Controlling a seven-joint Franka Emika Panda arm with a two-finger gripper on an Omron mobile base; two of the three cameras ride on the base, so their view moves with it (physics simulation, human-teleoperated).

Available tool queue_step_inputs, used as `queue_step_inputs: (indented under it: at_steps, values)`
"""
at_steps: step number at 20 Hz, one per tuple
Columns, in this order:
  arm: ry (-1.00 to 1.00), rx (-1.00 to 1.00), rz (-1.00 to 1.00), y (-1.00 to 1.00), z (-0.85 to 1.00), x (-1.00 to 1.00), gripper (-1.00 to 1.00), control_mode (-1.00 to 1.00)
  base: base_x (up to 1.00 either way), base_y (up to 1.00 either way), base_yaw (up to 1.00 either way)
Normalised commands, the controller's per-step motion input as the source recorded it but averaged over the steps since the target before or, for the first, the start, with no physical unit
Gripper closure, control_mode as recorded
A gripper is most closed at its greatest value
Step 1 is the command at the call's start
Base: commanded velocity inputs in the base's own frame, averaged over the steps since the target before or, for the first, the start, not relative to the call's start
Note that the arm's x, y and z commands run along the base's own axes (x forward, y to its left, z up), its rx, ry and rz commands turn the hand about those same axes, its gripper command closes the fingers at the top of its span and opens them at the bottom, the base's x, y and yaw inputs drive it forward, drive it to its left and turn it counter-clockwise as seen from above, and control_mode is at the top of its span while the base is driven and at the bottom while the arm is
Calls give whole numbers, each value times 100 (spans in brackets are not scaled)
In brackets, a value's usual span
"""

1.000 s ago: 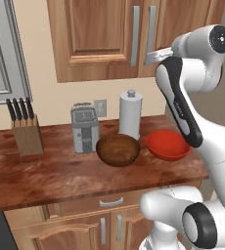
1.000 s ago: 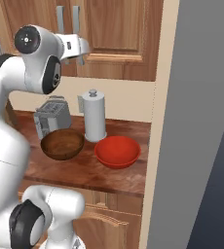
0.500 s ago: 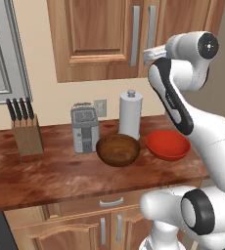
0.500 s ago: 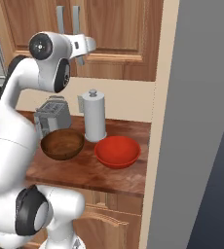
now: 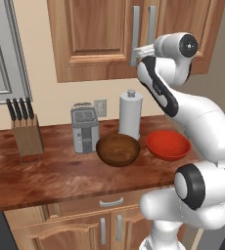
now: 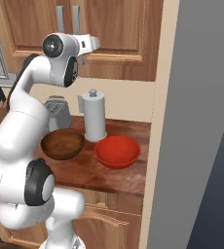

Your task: Open the cabinet. Pick the bowls from the counter and place them in the cabinet. Then close the cabinet.

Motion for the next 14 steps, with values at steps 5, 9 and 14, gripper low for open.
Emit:
queue_step_inputs:
  at_steps: [5,9,14]
  values:
    - [0,0,0,6,-25,94,-100,-100,0,0,0]
    - [0,0,-1,13,-25,98,-100,-100,0,0,0]
    - [-6,0,-8,53,-51,86,100,-100,0,0,0]
